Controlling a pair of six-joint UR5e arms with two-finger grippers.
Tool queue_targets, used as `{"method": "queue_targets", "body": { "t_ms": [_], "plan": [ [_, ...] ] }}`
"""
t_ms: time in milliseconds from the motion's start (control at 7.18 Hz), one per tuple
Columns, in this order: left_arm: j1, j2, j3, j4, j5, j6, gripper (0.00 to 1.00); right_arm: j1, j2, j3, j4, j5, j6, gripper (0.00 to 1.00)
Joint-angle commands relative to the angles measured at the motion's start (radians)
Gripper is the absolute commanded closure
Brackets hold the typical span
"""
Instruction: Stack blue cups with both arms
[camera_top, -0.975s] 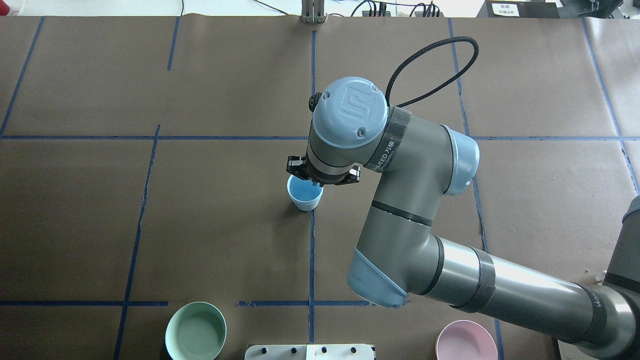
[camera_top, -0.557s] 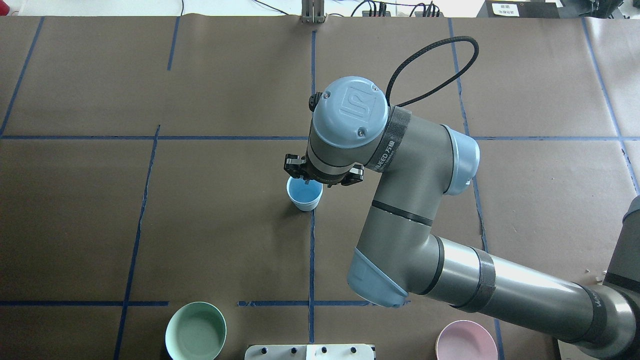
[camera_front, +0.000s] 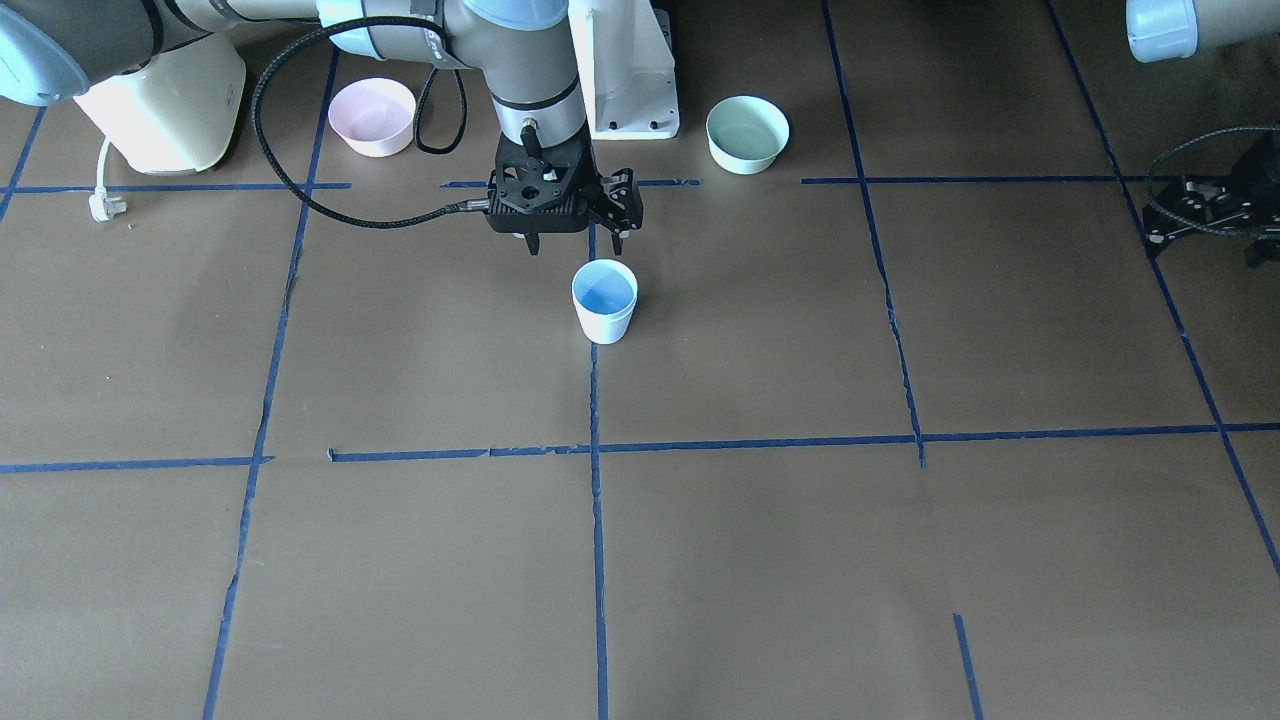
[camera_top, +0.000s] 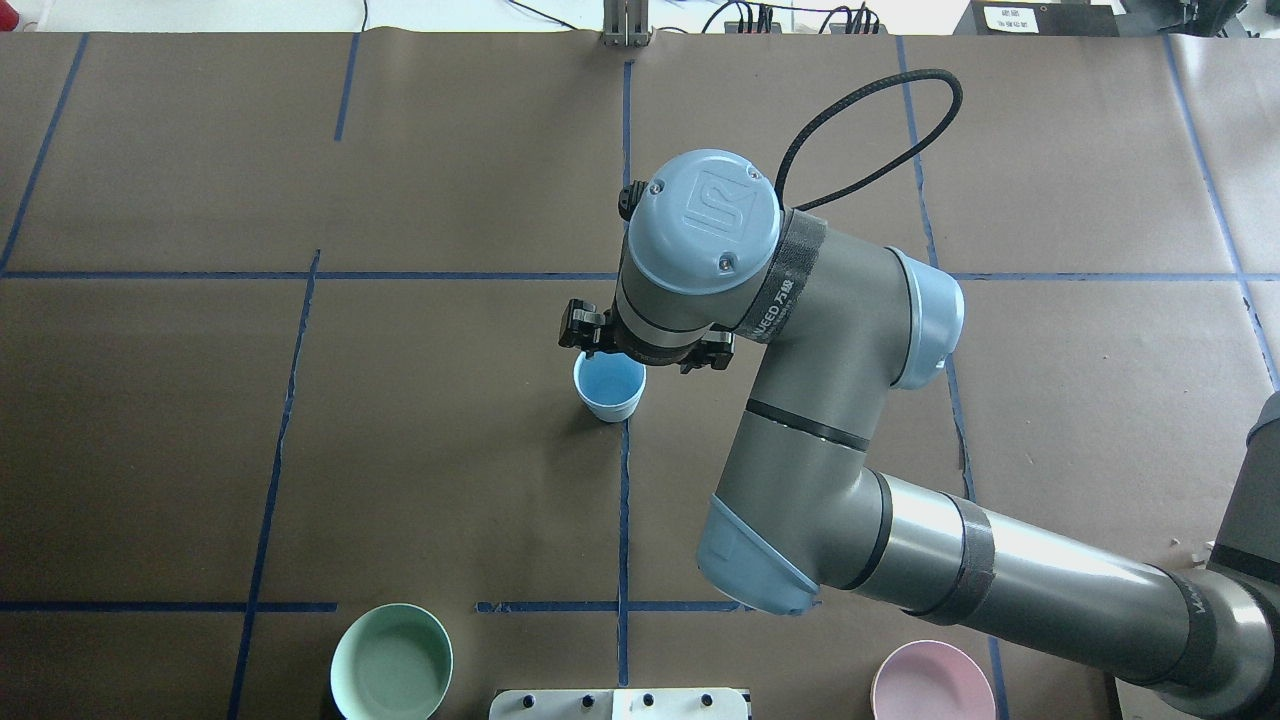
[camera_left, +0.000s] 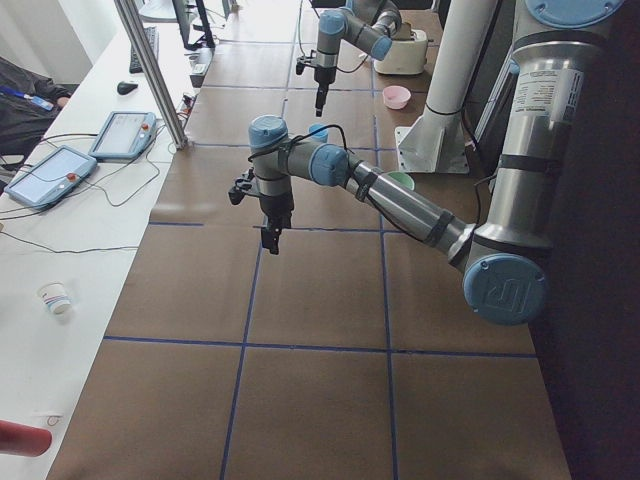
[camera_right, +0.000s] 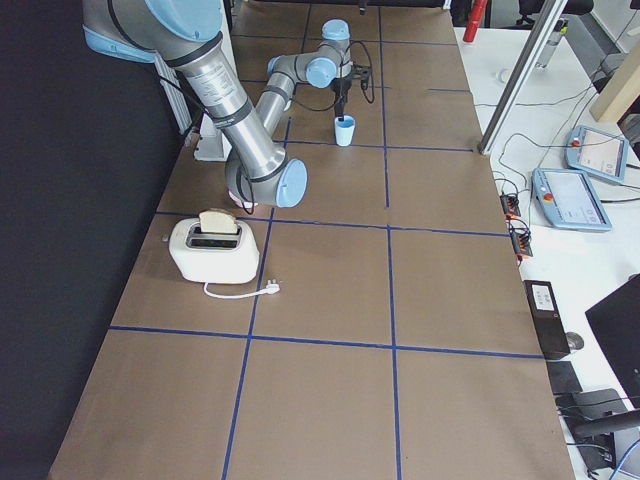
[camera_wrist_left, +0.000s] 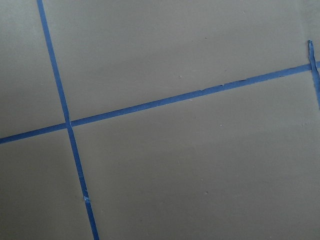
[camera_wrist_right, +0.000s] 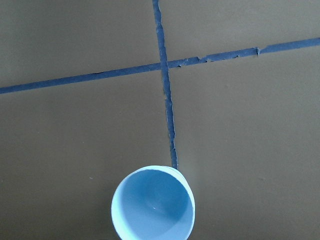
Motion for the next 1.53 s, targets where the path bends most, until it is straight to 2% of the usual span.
{"method": "queue_targets", "body": {
  "t_ms": [0,139,418,557,696,975,1114,1392],
  "plan": [
    [-0.015,0.000,0.000,-0.001,-0.002,0.002,0.00,0.015,-0.008,0.019,-0.002,0.002,-0.010,0.01],
    [-0.035,0.000,0.002,0.001,-0.005,0.021,0.00,0.052,-0.040,0.068,-0.009,0.015,-0.018,0.01],
    [-0.148,0.002,0.128,-0.001,-0.157,0.172,0.00,0.153,-0.150,0.172,-0.021,0.056,-0.163,0.01],
    [-0.215,0.002,0.211,-0.001,-0.188,0.280,0.00,0.252,-0.199,0.206,-0.055,0.154,-0.269,0.01],
    [-0.256,0.002,0.263,-0.002,-0.190,0.319,0.00,0.331,-0.272,0.237,-0.055,0.216,-0.385,0.01],
    [-0.293,0.029,0.316,-0.042,-0.192,0.319,0.00,0.493,-0.412,0.248,-0.049,0.329,-0.640,0.01],
    [-0.305,0.076,0.336,-0.132,-0.193,0.318,0.00,0.588,-0.496,0.244,-0.046,0.392,-0.799,0.01],
    [-0.305,0.108,0.347,-0.183,-0.242,0.316,0.00,0.769,-0.657,0.189,-0.046,0.470,-1.115,0.01]
  ]
}}
